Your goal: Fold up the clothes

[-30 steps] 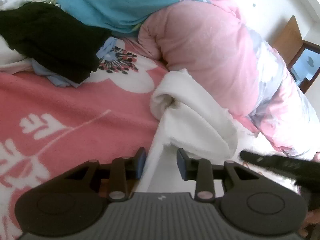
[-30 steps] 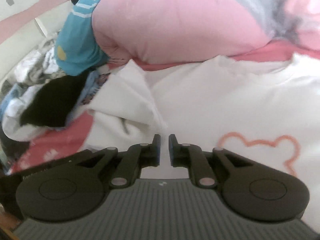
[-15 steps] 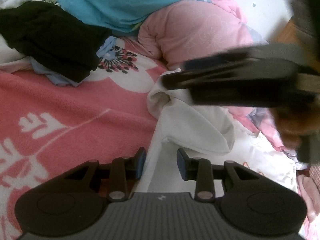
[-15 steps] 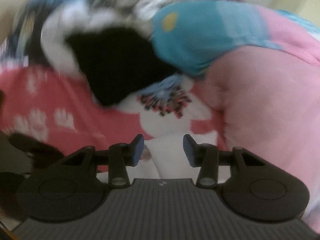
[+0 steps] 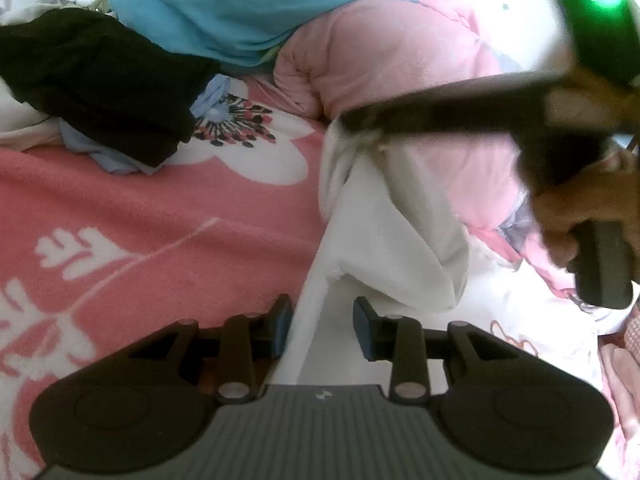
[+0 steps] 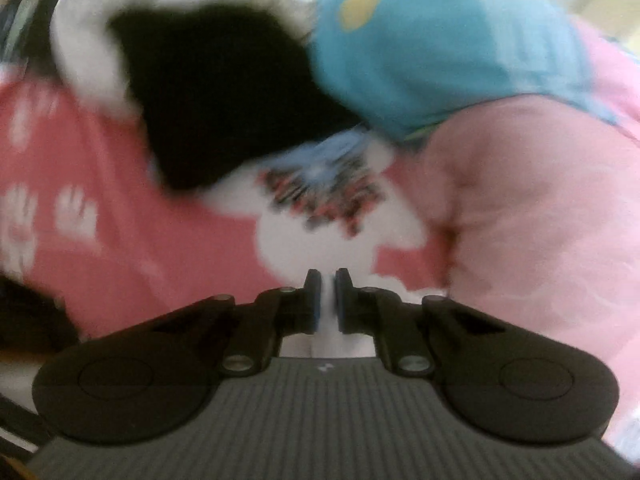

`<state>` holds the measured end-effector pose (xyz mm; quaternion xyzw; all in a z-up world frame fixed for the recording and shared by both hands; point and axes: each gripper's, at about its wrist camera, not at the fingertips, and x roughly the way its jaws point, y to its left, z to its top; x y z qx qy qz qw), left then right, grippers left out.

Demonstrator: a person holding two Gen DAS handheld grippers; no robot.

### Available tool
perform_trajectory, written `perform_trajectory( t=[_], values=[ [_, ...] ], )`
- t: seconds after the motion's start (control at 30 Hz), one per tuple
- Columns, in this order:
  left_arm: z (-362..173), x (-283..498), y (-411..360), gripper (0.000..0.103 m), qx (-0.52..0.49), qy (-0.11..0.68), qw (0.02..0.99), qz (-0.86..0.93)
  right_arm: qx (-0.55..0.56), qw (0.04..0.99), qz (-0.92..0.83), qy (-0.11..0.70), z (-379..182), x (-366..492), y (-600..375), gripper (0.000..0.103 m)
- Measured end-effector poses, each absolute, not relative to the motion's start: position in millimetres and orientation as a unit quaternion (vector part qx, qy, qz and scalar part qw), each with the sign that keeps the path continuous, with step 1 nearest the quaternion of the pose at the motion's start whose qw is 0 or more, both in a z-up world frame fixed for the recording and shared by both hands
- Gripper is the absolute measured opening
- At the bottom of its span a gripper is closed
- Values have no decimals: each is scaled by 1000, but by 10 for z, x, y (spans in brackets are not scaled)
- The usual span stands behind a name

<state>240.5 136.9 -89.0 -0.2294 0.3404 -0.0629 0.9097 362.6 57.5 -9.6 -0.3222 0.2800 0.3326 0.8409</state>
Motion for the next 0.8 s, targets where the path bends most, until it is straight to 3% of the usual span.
perform_trajectory(
  t=[0.27,0.47,0.57,0.63,0.8],
  values=[
    [-889,2415,1379,34,-233,341,909,-63,45,933,261,245,416,3534,-764,6],
    [-887,2410,1380,34,-233,341,909,-62,243,910,175,285,-185,3021,-1719,10],
    [-891,2412,1389,34,-233,341,909,-61,287,893,132,320,-527,2780,-1975,13],
    [-890,2412,1393,34,-234,341,909,-61,304,886,107,333,-688,2609,-2114,23],
    [-892,2423,1382,34,-233,341,909,-59,242,920,94,293,-471,2410,-2107,26]
  ],
)
